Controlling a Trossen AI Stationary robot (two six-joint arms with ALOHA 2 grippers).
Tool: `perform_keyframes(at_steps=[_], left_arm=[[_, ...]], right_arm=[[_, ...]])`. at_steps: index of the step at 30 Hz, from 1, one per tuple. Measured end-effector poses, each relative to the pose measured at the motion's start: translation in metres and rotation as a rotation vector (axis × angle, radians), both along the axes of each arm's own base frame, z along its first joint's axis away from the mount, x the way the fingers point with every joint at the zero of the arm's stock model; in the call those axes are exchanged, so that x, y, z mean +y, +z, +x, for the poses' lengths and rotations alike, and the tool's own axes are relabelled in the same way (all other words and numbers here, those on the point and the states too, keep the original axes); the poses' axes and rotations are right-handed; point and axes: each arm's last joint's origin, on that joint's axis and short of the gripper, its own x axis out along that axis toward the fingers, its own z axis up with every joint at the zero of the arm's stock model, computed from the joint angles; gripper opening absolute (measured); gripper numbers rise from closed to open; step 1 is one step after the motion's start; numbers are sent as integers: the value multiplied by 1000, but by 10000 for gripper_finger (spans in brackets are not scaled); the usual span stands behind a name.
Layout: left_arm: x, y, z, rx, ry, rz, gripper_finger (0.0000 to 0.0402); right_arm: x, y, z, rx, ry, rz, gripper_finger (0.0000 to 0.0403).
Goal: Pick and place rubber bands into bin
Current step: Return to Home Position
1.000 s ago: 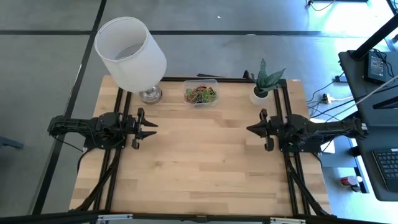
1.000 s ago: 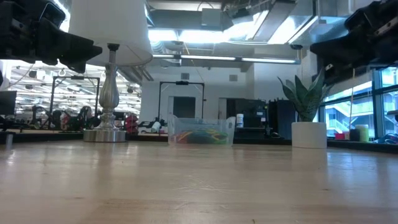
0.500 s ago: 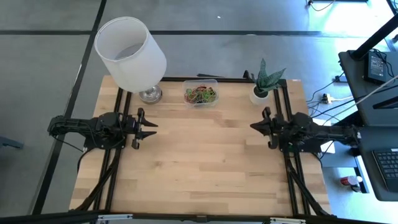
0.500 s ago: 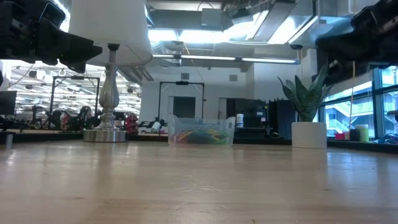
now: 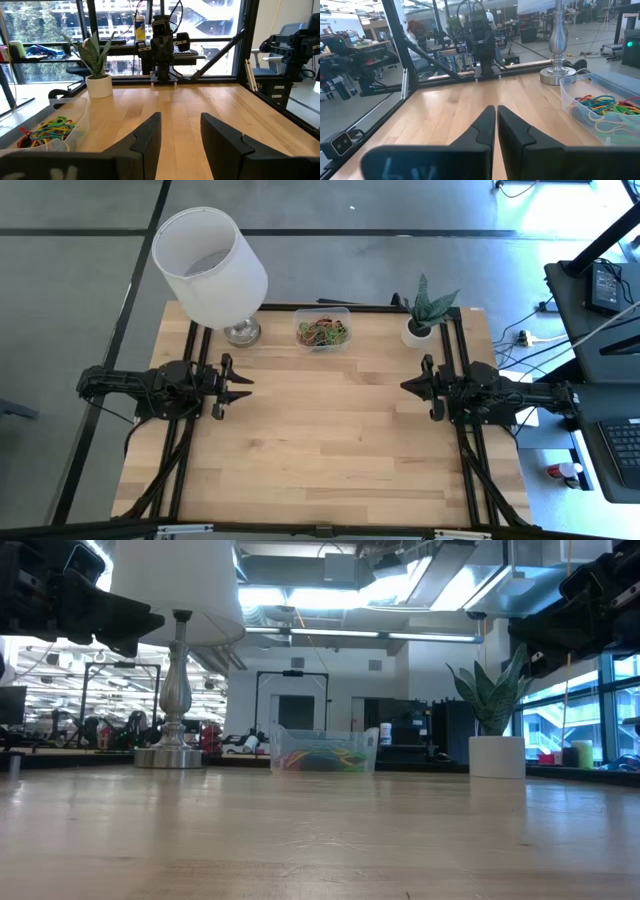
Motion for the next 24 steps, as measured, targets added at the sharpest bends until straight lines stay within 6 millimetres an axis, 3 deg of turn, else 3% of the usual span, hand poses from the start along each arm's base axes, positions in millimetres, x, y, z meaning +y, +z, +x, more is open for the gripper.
perform_keyframes(at_steps=[24], left_arm=[[0,0,0,0,0,0,131]], right_arm=[[0,0,0,0,0,0,18]])
